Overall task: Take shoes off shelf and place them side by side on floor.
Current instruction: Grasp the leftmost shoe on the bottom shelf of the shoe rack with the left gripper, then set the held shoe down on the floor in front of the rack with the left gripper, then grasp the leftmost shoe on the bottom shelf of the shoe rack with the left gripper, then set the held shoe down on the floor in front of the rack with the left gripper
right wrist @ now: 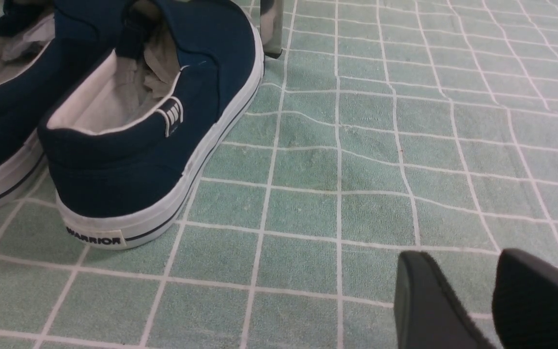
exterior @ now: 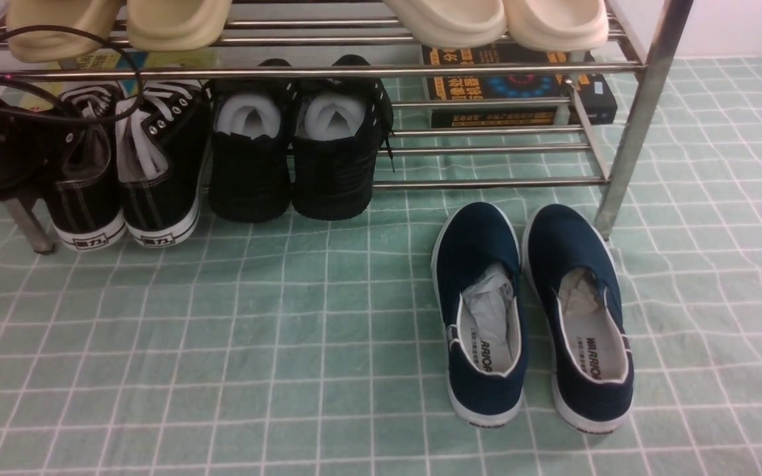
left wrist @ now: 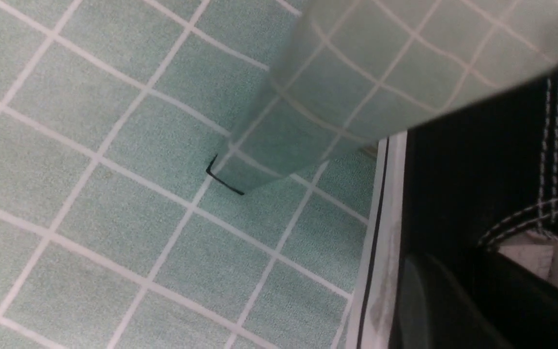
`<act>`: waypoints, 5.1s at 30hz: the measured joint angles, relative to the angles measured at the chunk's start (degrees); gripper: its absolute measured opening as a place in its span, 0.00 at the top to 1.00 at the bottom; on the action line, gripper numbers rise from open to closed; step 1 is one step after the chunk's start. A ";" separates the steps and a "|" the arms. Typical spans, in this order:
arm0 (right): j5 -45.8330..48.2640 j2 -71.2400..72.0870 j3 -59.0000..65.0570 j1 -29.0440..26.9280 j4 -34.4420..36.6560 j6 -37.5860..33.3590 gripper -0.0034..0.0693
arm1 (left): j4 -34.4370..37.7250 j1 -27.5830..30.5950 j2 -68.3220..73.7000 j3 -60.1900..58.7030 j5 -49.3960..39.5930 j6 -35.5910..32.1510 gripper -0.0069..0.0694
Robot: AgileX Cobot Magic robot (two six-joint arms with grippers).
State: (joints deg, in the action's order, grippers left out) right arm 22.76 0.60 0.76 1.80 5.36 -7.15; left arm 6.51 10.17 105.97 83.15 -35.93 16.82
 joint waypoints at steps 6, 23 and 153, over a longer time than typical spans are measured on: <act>0.00 0.00 0.00 0.00 0.00 0.00 0.63 | -2.31 0.00 -2.44 0.00 -4.20 -0.37 0.87; 0.00 0.00 0.00 0.00 0.00 0.00 0.63 | -8.86 0.10 -28.13 -0.79 -30.96 -3.27 0.87; 0.00 0.00 0.00 0.00 0.00 0.00 0.63 | -3.90 -15.59 -23.36 -23.69 -18.19 11.99 0.88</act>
State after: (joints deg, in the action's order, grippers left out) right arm 22.76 0.60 0.76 1.80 5.36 -7.15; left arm 2.61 -5.41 82.61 59.46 -54.12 28.81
